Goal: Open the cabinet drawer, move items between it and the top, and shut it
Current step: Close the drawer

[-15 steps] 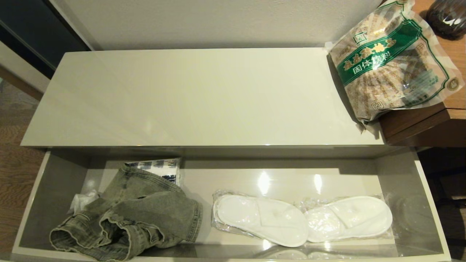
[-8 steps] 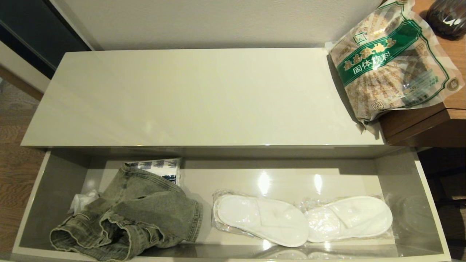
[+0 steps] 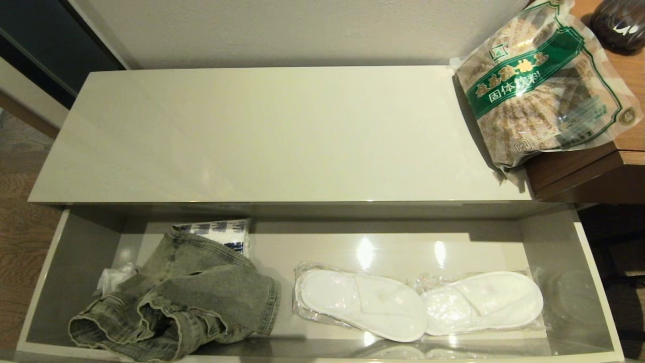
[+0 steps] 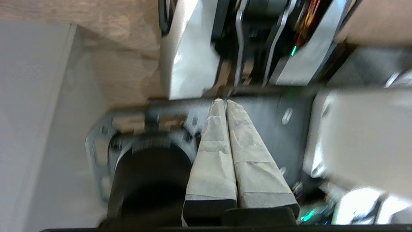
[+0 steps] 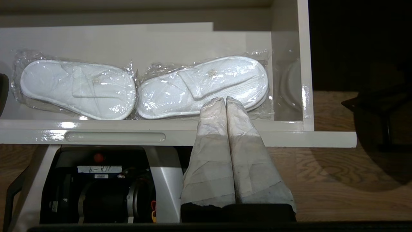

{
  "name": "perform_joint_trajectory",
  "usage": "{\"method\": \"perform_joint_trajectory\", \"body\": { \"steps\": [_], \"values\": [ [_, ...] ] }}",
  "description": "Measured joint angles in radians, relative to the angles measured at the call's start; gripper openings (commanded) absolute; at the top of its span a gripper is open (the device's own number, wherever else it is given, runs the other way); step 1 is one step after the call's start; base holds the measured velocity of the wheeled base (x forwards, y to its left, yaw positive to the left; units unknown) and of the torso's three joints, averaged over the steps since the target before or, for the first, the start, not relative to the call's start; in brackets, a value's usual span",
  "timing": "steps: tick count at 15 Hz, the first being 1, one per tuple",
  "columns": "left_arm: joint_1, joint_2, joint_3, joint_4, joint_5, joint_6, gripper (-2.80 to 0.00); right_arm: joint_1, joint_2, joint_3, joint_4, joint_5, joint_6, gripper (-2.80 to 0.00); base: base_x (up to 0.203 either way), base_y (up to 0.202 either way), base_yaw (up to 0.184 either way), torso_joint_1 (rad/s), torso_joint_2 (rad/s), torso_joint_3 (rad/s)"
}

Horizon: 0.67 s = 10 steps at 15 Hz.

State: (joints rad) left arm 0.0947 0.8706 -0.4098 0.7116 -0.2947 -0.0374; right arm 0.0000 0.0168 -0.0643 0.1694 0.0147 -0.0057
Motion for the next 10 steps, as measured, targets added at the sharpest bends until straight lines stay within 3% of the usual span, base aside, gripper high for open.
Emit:
{"method": "perform_joint_trajectory", "body": {
  "steps": [6, 10],
  "values": [
    [-0.003, 0.153, 0.036, -0.156, 0.027, -0.080, -2.80, 0.000, 0.000, 0.000, 0.000, 0.001, 0.000, -2.80, 0.000, 0.000, 0.000, 0.000, 0.00, 0.000],
    [-0.004, 0.237, 0.064, -0.168, 0.092, -0.086, -2.80, 0.000, 0.000, 0.000, 0.000, 0.000, 0.000, -2.80, 0.000, 0.000, 0.000, 0.000, 0.00, 0.000]
  ]
}}
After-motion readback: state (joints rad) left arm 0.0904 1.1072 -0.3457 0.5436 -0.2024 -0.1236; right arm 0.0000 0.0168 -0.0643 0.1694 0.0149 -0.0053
